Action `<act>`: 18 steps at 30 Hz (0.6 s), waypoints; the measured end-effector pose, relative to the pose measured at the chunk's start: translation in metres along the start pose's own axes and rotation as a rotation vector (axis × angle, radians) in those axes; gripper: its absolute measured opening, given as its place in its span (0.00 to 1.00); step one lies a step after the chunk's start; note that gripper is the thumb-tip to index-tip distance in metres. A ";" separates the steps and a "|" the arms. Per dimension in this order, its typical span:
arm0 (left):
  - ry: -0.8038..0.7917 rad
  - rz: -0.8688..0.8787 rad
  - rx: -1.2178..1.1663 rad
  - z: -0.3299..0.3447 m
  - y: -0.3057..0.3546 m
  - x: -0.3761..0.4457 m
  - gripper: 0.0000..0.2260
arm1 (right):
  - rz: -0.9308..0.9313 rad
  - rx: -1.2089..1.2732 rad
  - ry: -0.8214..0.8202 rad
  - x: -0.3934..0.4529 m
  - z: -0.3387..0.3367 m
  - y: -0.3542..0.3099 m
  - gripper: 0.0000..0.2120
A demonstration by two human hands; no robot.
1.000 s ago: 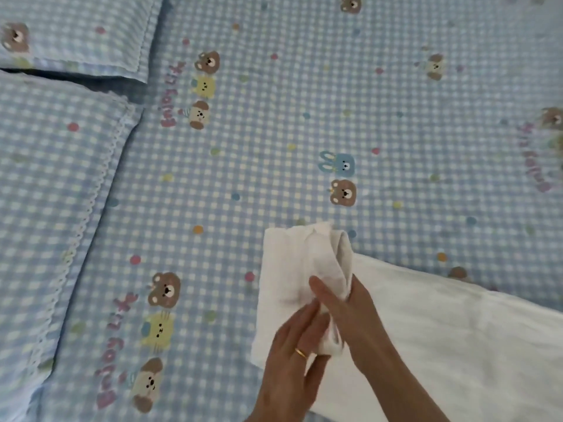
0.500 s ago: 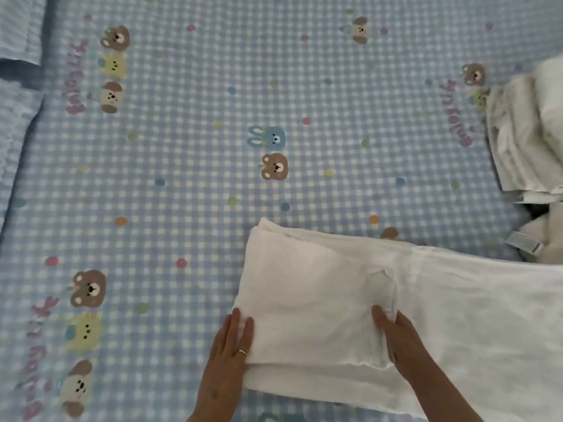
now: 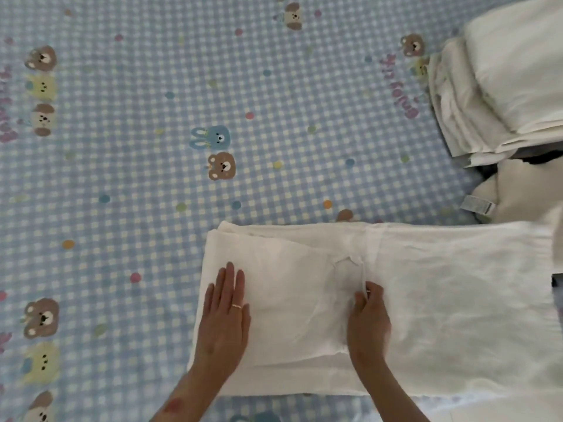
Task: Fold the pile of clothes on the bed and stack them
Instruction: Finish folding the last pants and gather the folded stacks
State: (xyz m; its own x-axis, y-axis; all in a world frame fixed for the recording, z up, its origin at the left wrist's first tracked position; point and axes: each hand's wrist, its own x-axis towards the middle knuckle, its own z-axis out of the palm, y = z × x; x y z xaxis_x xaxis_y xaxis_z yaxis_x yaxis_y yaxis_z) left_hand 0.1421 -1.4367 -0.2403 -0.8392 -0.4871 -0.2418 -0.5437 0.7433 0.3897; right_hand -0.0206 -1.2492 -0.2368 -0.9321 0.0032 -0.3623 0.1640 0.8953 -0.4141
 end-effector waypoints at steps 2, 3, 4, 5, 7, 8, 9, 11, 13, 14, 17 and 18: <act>0.004 -0.039 0.081 0.002 -0.003 0.038 0.26 | -0.031 -0.006 0.053 -0.003 0.004 0.009 0.10; -0.031 -0.033 0.128 0.007 -0.009 0.051 0.27 | -0.029 -0.016 0.048 0.000 0.007 0.015 0.10; -0.084 -0.034 0.169 0.013 -0.016 0.058 0.29 | -0.014 -0.044 0.025 0.004 0.010 0.019 0.11; -0.140 -0.041 0.193 0.020 -0.024 0.063 0.30 | -0.004 -0.086 -0.011 0.009 0.014 0.024 0.12; -0.202 -0.044 0.221 0.028 -0.033 0.065 0.34 | -0.027 -0.171 -0.089 0.017 0.022 0.030 0.14; -0.214 -0.043 0.225 0.029 -0.034 0.067 0.35 | -0.033 -0.194 -0.115 0.020 0.025 0.031 0.15; -0.218 -0.044 0.218 0.028 -0.031 0.068 0.35 | -0.032 -0.198 -0.127 0.022 0.025 0.031 0.16; -0.188 -0.039 0.192 0.020 -0.018 0.066 0.33 | -0.046 -0.161 -0.109 0.019 0.021 0.033 0.19; -0.138 0.059 0.176 0.015 0.004 0.056 0.31 | -0.114 -0.110 -0.039 0.014 0.011 0.039 0.23; -0.144 0.141 0.170 0.016 0.017 0.047 0.30 | -0.152 -0.100 0.015 0.014 0.005 0.044 0.24; -0.208 0.395 0.100 0.039 0.074 0.024 0.29 | -0.173 -0.180 0.191 0.037 -0.031 0.079 0.26; -0.233 0.458 0.088 0.050 0.094 0.019 0.29 | -0.158 -0.228 0.213 0.051 -0.047 0.096 0.26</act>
State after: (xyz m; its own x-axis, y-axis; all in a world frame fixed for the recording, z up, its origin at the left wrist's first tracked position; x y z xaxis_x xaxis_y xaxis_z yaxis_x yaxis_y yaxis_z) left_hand 0.0744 -1.3536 -0.2524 -0.9658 0.0051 -0.2592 -0.1102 0.8970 0.4281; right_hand -0.0682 -1.1425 -0.2558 -0.9906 -0.0720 -0.1161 -0.0417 0.9685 -0.2455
